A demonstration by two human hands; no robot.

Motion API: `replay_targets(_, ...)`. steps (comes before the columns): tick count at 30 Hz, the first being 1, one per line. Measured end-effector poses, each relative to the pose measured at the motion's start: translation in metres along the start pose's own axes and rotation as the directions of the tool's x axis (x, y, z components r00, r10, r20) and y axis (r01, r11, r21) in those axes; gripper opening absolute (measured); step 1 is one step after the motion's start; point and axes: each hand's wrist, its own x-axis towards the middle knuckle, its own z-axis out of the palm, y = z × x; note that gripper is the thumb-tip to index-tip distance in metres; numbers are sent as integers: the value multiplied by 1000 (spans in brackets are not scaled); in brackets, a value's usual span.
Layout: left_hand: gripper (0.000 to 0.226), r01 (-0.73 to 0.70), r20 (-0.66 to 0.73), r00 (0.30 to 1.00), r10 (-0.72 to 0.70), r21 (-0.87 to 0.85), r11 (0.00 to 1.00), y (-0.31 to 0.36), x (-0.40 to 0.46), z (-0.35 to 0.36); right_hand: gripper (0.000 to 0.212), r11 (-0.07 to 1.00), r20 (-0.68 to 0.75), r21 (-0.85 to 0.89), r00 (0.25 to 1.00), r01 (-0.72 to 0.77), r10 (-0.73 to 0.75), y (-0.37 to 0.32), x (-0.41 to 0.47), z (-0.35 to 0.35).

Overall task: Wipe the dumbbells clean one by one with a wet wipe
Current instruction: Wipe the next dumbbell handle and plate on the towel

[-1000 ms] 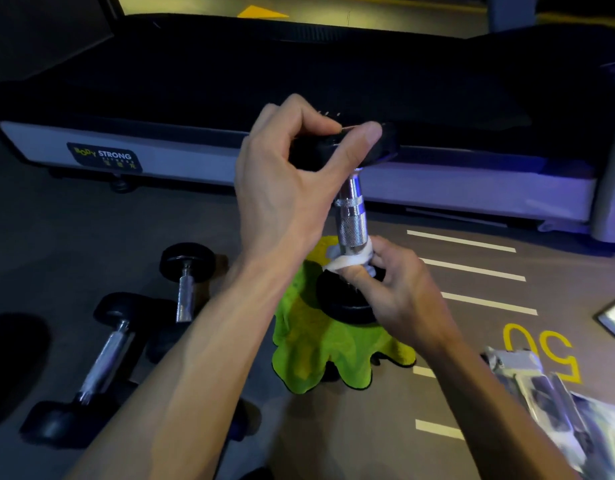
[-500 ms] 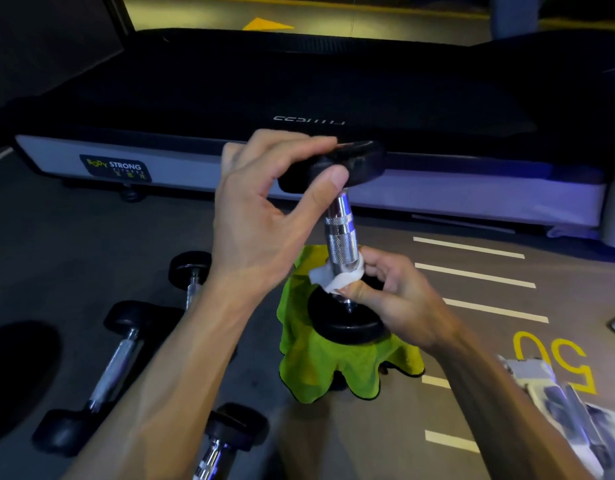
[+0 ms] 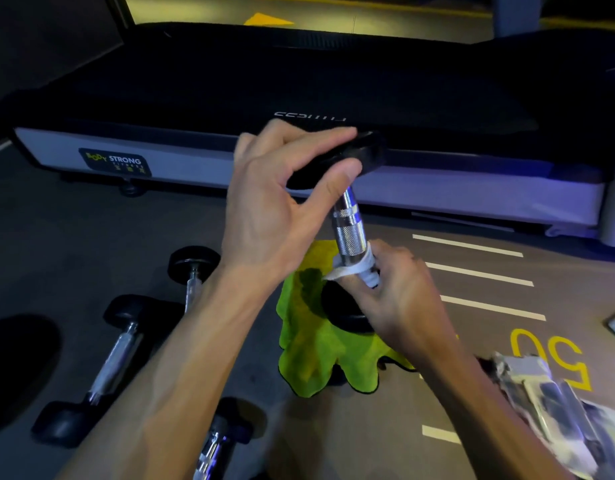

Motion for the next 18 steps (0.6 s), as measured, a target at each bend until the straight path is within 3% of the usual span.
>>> replay_targets(2, 31, -8, 14, 1000, 8, 13, 1000, 0, 3, -1, 45, 1000, 17, -5, 1000, 7, -7, -3, 2, -6)
replay_targets(4, 30, -12, 47, 999, 12, 3, 1000, 1, 5, -1, 46, 987, 167, 159, 986, 4, -31, 1, 8, -17)
replay_targets(7, 29, -11, 79, 997, 13, -32, 999, 1, 7, 1, 20, 863, 401, 497, 906, -92, -134, 16, 18, -27)
replay_targets(9, 29, -9, 93, 996, 14, -49, 999, 1, 7, 2, 21, 813, 449, 567, 876, -130, -173, 24, 21, -27)
replay_targets(13, 28, -3, 79, 997, 8, -68, 998, -5, 9, 2, 31, 859, 471, 505, 861, -87, -190, 26, 26, -25)
replay_targets(15, 28, 1, 71, 997, 4, -69, 998, -8, 9, 1, 38, 904, 412, 425, 899, -48, -146, 14, 24, -25)
replay_targets(18, 27, -12, 66, 998, 17, -68, 998, -8, 9, -1, 53, 994, 232, 112, 973, -19, -7, -11, 20, -22)
